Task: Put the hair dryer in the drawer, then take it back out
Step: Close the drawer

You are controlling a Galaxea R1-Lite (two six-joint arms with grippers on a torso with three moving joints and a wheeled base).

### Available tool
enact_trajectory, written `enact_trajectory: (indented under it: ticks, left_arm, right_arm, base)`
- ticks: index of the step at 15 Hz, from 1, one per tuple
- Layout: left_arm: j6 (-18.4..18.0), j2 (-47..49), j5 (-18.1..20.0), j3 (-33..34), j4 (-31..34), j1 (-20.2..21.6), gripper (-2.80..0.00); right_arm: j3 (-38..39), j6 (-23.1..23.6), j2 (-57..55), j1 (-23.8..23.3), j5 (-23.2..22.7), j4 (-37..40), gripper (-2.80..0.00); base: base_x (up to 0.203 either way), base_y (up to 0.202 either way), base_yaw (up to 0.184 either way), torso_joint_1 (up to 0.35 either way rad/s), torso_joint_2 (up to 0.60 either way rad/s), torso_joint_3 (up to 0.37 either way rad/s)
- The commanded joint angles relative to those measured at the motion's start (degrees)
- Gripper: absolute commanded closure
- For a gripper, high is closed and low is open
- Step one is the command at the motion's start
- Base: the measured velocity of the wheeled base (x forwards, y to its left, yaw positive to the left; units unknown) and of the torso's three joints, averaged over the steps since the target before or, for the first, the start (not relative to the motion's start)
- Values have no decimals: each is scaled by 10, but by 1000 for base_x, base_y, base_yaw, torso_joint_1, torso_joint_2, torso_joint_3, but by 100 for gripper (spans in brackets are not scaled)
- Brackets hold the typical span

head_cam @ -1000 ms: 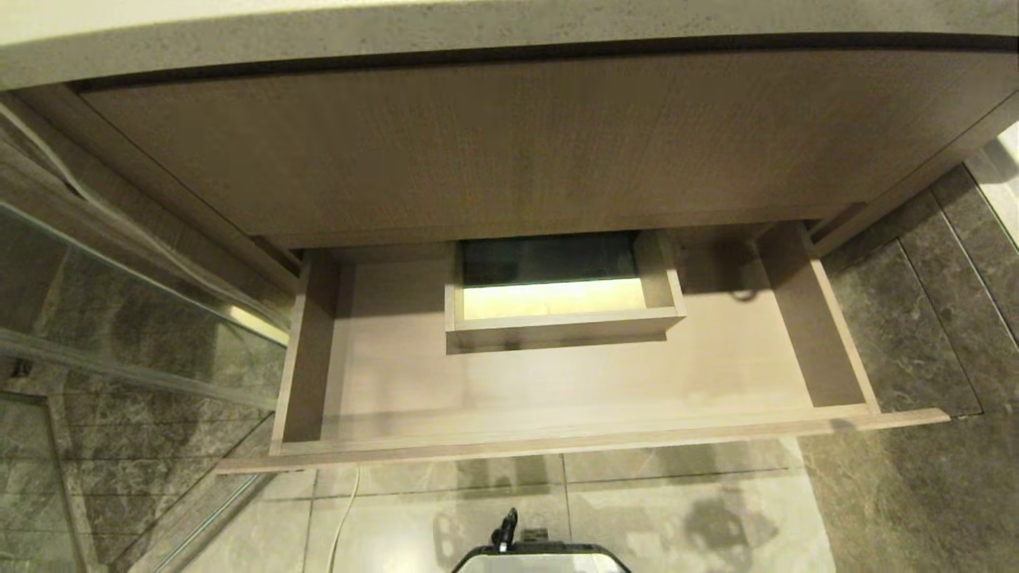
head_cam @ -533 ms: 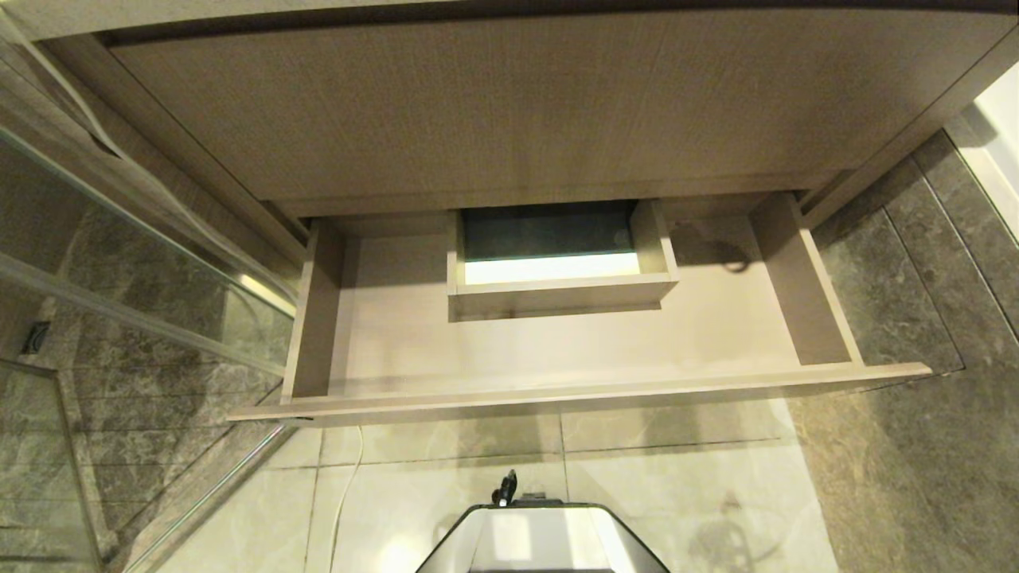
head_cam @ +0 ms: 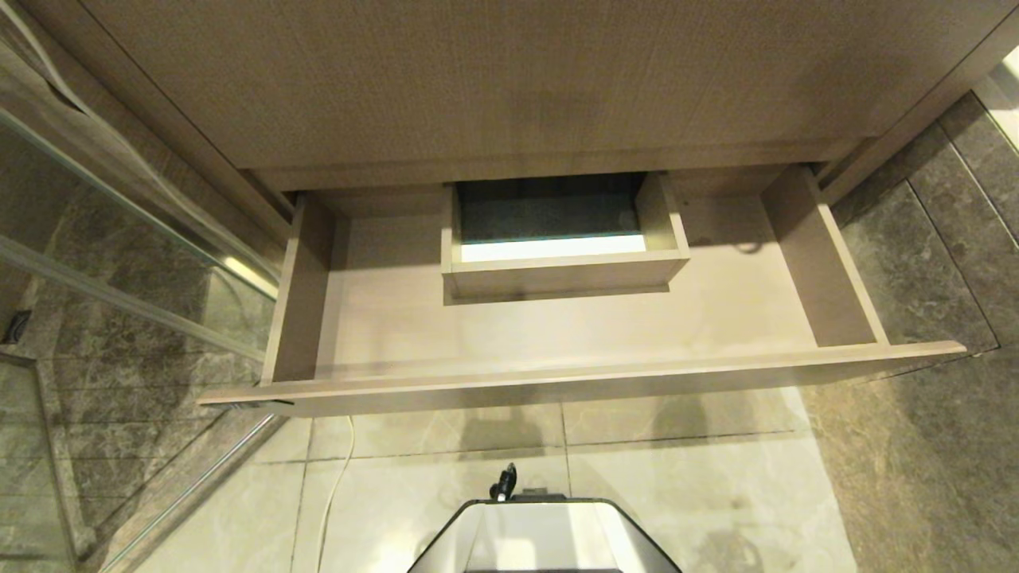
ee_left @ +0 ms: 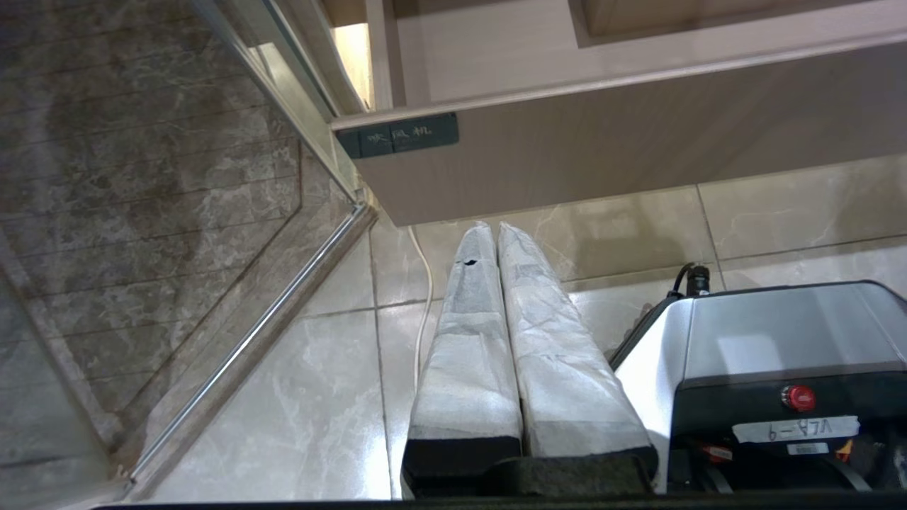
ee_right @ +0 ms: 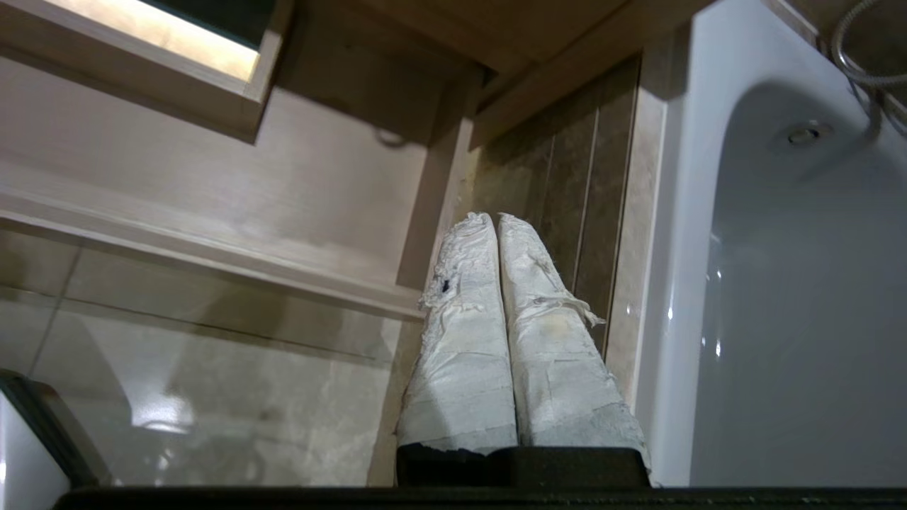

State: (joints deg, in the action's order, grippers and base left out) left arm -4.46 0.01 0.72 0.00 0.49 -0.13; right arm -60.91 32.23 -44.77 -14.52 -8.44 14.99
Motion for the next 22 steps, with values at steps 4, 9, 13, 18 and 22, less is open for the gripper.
enact_trajectory:
  ticks: [4,9,13,18,22]
  left_arm:
    - [0,0,0,1,-1,0,0]
    - [0,0,0,1,-1,0,0]
    - [0,0,0,0,-1,0,0]
    - [0,0,0,1,-1,0,0]
    - [0,0,0,1,-1,0,0]
  right_arm:
    - [19,2,6,0,1,0,0]
    - [77,3,32,0,1,8,0]
    - [124,3,32,0,0,-1,0]
    - [142,6,-1,2,-1,9,0]
    - [152,4,-53,-2,1,92,0]
  base:
    - [0,0,0,-72,377,288]
    - [0,0,0,-72,360,322]
    - [0,0,0,-26,341,279]
    - [0,0,0,-56,328,263]
    - [0,0,0,-9,178,78]
